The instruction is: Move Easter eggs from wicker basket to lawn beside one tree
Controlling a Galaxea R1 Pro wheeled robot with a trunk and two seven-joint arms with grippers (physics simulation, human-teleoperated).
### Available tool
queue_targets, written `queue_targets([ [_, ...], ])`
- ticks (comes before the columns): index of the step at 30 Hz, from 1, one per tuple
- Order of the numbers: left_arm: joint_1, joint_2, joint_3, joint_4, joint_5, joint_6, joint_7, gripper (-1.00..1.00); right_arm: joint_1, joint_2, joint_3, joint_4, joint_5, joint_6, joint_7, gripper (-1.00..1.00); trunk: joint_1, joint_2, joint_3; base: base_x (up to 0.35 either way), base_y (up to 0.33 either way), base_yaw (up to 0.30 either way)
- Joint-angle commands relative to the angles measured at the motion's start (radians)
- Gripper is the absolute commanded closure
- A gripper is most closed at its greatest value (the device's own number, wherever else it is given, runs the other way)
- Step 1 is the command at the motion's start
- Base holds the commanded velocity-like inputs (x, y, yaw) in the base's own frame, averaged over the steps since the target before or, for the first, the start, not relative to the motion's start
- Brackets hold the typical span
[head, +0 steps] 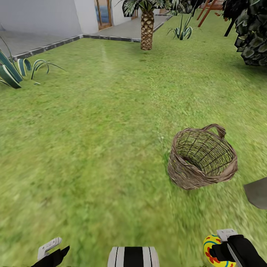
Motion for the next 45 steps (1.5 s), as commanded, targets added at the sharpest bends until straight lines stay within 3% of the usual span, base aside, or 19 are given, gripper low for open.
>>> queue_targets([
  [1, 0.0, -0.001, 0.003, -0.001, 0.007, 0.008, -0.003, -1.0, 0.0, 0.0, -0.001, -0.001, 0.005, 0.004, 0.005, 1.0, 0.0, -0.001, -0.005, 0.0, 0.0, 0.0],
  [31, 0.0, -0.001, 0.003, -0.001, 0.005, 0.006, -0.003, -1.0, 0.0, 0.0, 0.0, -0.003, 0.008, 0.004, 0.005, 1.0, 0.013, -0.007, -0.113, 0.0, 0.0, 0.0],
  [36, 0.0, -0.001, 0.003, -0.001, 0.005, 0.006, -0.004, -1.0, 0.0, 0.0, 0.0, -0.002, 0.008, 0.003, 0.005, 1.0, 0.013, -0.007, -0.113, 0.0, 0.0, 0.0],
  [37, 0.0, -0.001, 0.003, -0.001, 0.005, 0.006, -0.004, -1.0, 0.0, 0.0, 0.0, -0.003, 0.008, 0.003, 0.005, -1.0, 0.013, -0.007, -0.114, 0.0, 0.0, 0.0],
  [45, 0.0, -0.001, 0.003, -0.001, 0.007, 0.006, -0.004, -1.0, 0.0, 0.0, -0.001, -0.001, 0.003, 0.002, 0.005, -1.0, 0.012, -0.007, -0.107, 0.0, 0.0, 0.0],
])
